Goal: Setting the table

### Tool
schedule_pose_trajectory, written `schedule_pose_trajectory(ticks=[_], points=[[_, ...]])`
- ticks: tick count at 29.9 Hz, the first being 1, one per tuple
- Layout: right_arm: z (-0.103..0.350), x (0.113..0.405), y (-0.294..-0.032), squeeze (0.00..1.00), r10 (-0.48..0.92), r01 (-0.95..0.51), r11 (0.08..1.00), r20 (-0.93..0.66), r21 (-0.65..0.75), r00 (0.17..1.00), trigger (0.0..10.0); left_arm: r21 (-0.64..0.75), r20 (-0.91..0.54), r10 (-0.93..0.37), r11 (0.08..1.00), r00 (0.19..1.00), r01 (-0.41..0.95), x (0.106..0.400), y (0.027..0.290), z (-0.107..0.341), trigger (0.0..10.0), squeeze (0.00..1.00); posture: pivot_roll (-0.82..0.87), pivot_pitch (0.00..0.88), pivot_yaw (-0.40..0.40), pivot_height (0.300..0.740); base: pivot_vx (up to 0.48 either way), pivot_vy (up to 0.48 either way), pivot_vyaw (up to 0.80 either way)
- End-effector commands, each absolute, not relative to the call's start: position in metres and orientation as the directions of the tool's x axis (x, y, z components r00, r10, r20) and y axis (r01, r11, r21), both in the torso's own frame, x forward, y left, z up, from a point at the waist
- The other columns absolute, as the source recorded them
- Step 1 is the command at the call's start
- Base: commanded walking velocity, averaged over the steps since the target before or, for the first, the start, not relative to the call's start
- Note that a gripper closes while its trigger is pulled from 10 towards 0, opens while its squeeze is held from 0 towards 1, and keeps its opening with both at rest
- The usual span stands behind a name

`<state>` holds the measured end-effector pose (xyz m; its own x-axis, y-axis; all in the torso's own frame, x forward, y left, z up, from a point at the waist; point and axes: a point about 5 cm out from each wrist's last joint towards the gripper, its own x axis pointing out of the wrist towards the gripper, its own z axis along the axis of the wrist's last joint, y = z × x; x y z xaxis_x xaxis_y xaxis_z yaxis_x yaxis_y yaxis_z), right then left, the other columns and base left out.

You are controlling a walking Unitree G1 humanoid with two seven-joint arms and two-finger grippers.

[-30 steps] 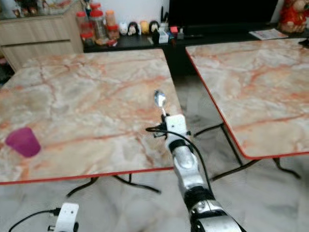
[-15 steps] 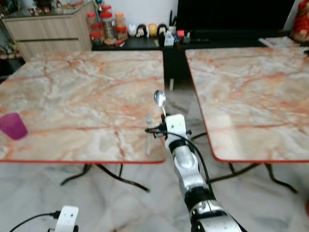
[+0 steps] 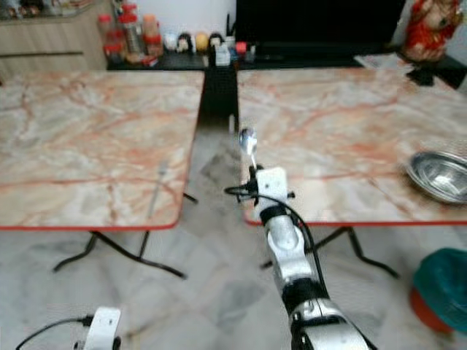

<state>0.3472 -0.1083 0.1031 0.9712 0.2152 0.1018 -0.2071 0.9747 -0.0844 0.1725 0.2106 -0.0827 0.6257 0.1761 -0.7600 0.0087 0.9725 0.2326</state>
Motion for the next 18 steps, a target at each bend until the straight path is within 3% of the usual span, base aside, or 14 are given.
schedule_pose_trajectory(ticks=[1, 18], points=[[0.1109, 0.3499, -0.106, 0.0, 0.223, -0.213, 0.973, 0.131, -0.089, 0.966, 10.0, 0.24, -0.753, 0.183, 0.971, 0.631, 0.005, 0.1757, 0.214, -0.0805, 10.0, 0.0, -0.01, 0.0, 0.026, 0.727, 0.0, -0.48, 0.0], [0.1088, 0.3482, -0.1041, 0.0, 0.22, -0.21, 0.974, 0.127, -0.09, 0.967, 10.0, 0.233, -0.755, 0.178, 0.973, 0.631, 0.005, 0.1758, 0.2122, -0.0809, 10.0, 0.0, -0.01, 0.0, 0.03, 0.727, 0.0, -0.48, 0.0]])
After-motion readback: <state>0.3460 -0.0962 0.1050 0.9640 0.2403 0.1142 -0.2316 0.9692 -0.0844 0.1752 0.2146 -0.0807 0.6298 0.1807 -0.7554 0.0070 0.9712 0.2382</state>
